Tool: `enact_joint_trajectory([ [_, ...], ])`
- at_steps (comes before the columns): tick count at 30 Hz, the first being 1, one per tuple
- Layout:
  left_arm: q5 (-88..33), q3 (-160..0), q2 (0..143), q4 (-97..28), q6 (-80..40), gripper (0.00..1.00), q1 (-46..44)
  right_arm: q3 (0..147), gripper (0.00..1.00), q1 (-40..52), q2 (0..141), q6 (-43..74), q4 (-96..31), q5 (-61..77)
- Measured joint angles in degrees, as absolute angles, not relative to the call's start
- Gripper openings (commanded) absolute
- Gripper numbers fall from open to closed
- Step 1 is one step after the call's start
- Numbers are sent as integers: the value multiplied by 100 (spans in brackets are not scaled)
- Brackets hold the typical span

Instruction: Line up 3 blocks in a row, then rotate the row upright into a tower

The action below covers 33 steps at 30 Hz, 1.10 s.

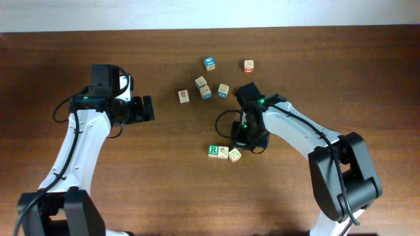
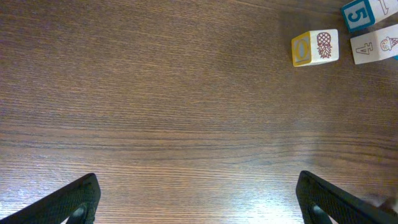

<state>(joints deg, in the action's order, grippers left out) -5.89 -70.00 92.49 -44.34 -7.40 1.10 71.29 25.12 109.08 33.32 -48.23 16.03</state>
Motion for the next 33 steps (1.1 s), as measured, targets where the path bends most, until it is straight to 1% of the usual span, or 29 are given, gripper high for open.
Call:
enact_joint_trajectory([
  [3, -587, -7000, 9249, -4434, -740, 99, 110, 7129, 4, 2626, 10908, 3402, -4770, 1612],
  [6, -587, -7000, 9249, -4431, -740, 99, 110, 7155, 4, 2434, 10908, 3190, -4908, 1597],
  [7, -587, -7000, 9249, -4434, -740, 99, 110, 7271, 5, 2318, 10914, 3105, -5057, 1579],
  [8, -587, -7000, 9249, -4429, -740, 99, 110, 7690, 5, 2121, 10908, 2956, -5527, 1531],
  [9, -589, -7000, 9249, -4436, -740, 99, 110, 7843, 5, 2027, 10884, 2899, -5741, 1509],
  [10, -589, -7000, 9249, -4434, -740, 99, 110, 7918, 4, 1962, 10873, 2851, -6180, 1498],
  [11, -589, -7000, 9249, -4431, -740, 99, 110, 7907, 5, 1970, 10873, 2829, -6329, 1492],
  [13, -587, -7000, 9249, -4436, -740, 99, 110, 7601, 5, 2204, 10871, 2853, -6239, 1490],
  [14, -589, -7000, 9249, -4436, -740, 99, 110, 7376, 4, 2353, 10866, 2902, -5957, 1490],
  [16, -587, -7000, 9251, -4431, -740, 99, 110, 7155, 5, 2480, 10864, 3002, -5784, 1492],
  [33, -587, -6997, 9251, -4434, -740, 99, 110, 7102, 4, 2512, 10864, 3168, -4644, 1610],
])
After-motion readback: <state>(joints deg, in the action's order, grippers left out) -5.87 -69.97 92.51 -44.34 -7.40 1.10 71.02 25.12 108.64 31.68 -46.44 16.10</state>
